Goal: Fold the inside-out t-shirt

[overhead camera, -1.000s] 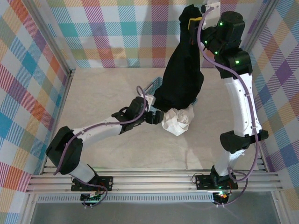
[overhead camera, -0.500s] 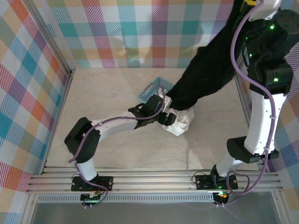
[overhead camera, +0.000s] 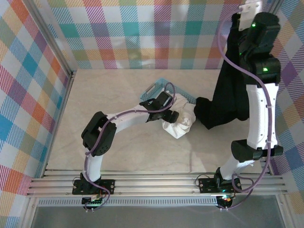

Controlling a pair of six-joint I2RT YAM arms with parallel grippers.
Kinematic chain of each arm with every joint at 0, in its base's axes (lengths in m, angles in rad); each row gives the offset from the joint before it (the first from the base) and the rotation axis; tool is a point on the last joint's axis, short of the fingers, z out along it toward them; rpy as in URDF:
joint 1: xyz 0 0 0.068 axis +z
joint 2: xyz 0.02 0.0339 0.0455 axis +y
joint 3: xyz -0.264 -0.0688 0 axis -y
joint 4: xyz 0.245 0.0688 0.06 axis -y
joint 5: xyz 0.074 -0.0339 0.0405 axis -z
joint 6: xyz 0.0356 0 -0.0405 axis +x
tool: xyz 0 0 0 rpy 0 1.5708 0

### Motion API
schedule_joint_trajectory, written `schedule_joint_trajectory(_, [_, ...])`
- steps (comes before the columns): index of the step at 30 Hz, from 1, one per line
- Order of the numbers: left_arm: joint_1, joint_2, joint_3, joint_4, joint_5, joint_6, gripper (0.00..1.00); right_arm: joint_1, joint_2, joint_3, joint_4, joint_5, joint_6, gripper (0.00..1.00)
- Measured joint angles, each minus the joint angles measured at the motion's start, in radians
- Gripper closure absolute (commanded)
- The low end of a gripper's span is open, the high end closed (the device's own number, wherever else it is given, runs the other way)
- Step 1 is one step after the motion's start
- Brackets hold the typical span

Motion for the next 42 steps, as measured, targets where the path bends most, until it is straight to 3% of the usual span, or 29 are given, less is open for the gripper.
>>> schedule_joint_trajectory(8, [0.173,-0.014,-0.038,-0.054,-0.170,0.043,0.12,0.000,-0.039,-0.215,-0.009,-0.112,0.084,1.00])
schedule_joint_trajectory(14, [0.382,-0.145,-0.124,-0.116,-0.293,0.044,0.12,0.000,-0.134,-0.372,0.027,-0.288,0.193,1.00])
schedule_joint_trajectory(16, [0.412,-0.212,-0.145,-0.111,-0.282,0.036,0.11,0.003,-0.152,-0.427,0.051,-0.343,0.230,1.00])
schedule_joint_trajectory(22, [0.304,-0.303,-0.159,-0.034,-0.129,-0.016,0.12,0.012,-0.139,-0.583,0.121,-0.468,0.319,1.00])
schedule_joint_trajectory(28, [0.185,-0.126,-0.063,-0.044,-0.099,0.005,0.15,0.017,-0.121,-0.637,0.156,-0.544,0.364,1.00])
schedule_joint_trajectory(36, [0.191,0.126,0.187,-0.112,-0.196,0.121,0.21,0.018,-0.121,-0.663,0.193,-0.595,0.388,1.00])
schedule_joint_trajectory(42, [0.225,0.092,0.113,-0.159,-0.209,0.115,0.19,0.018,-0.121,-0.700,0.200,-0.596,0.387,1.00])
